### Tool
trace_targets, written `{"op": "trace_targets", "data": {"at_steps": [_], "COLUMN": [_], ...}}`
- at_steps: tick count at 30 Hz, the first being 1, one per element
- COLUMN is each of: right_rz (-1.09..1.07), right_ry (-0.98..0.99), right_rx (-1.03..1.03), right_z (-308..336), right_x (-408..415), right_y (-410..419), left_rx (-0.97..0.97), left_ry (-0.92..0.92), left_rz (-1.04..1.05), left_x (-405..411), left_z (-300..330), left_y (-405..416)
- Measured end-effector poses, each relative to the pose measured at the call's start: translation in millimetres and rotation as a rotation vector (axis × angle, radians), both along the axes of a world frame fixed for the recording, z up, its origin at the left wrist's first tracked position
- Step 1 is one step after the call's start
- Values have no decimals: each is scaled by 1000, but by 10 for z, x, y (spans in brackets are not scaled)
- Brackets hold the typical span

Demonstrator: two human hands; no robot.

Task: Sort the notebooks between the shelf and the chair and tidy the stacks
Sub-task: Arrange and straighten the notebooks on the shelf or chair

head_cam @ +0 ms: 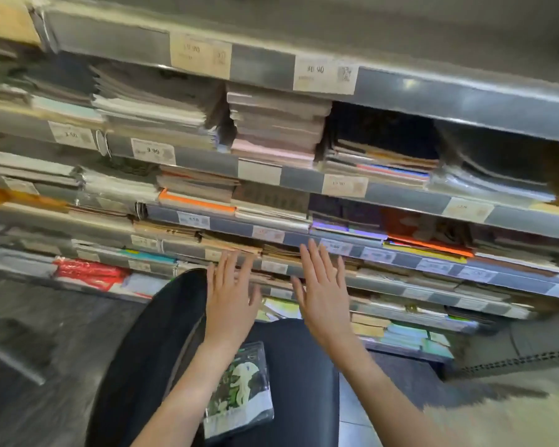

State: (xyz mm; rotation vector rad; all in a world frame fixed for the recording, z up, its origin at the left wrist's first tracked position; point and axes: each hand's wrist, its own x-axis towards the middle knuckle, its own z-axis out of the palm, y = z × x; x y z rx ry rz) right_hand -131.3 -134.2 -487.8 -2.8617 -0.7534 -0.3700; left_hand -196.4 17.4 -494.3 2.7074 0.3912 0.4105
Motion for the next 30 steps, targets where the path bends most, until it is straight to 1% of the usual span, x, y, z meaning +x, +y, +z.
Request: {"op": "trace_targets", "data": {"at_steps": [6, 10, 14, 19, 24, 27, 30], "right_rz": [19, -8, -32, 51, 51, 15, -57], "right_ry": [170, 355, 545, 654, 740, 795, 900], "right_rx": [-29, -55, -112, -92, -76, -42, 48], "right_z": [-785, -1344, -1880, -2425, -2727, -2847, -2899], "right_x": [-413, -649, -853, -1002, -1044, -970, -865], "right_y": [49, 59, 57, 85, 148, 225, 332], "left_rx": [0, -34, -116, -265, -448, -590, -668], "left_ry": [181, 287, 432, 633, 707, 678, 639], "left_rz": [45, 82, 95, 177, 240, 290, 393], "left_x": [-553, -894, -1240, -1531, -1720, -1740, -1717], "left_z": [-910, -1451, -1940, -2385, -2678, -2762, -2789], "left_y": [85, 101, 36, 19, 9, -38, -71]}}
